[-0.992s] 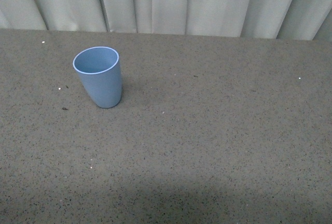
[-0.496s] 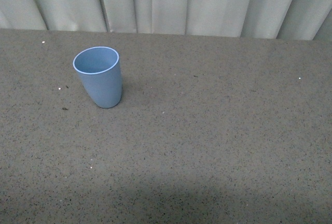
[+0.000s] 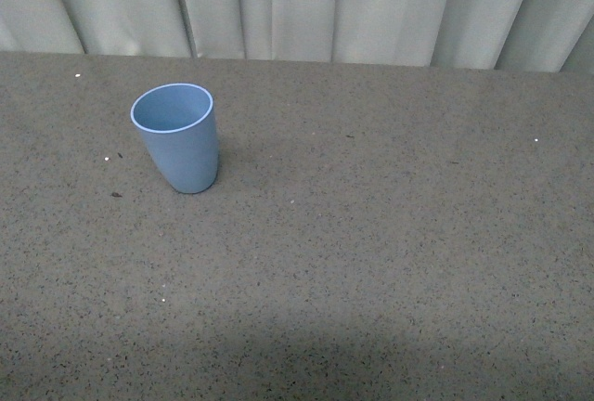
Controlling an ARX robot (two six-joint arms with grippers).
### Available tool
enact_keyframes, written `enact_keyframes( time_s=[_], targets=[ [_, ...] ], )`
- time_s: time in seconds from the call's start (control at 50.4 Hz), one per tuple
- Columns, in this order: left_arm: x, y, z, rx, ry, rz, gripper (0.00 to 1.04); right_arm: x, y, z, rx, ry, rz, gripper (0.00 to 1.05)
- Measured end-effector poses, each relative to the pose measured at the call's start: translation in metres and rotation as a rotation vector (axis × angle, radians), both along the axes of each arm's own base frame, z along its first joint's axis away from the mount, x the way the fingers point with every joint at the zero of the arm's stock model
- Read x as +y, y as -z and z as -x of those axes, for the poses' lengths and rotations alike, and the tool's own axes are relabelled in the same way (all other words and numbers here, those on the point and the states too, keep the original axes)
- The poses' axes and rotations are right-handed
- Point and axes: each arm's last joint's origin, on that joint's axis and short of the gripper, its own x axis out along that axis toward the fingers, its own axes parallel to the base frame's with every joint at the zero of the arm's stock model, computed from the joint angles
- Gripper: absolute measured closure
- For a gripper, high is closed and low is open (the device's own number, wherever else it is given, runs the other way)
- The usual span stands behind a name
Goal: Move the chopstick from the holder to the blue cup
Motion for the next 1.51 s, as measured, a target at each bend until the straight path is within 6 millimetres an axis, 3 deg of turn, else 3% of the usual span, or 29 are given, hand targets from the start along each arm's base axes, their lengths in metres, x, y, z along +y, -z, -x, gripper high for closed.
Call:
enact_keyframes(
  time_s=[0.635, 0.714, 0.813, 0.952, 1.23, 1.507],
  targets=[
    [0.0, 0.0, 0.0, 0.003, 0.007, 0.004, 0.07, 0.0, 0.0, 0.0, 0.0, 0.0, 0.0, 0.09],
    [0.002, 0.007, -0.004, 0.181, 0.208, 0.189, 0.07, 0.0, 0.0, 0.0, 0.0, 0.0, 0.0, 0.09],
    [0.003, 0.015, -0.008, 0.31, 0.285, 0.378, 0.07, 0.0, 0.0, 0.0, 0.0, 0.001, 0.0, 0.09],
    [-0.004, 0.015, -0.024, 0.382, 0.242, 0.498, 0.07, 0.0, 0.0, 0.0, 0.0, 0.002, 0.001, 0.09],
    [-0.035, 0.006, -0.068, 0.503, 0.18, 0.422, 0.07, 0.0, 0.0, 0.0, 0.0, 0.002, 0.001, 0.09],
    [-0.053, 0.015, -0.103, 0.621, 0.14, 0.348, 0.07, 0.0, 0.0, 0.0, 0.0, 0.001, 0.001, 0.09]
  ],
)
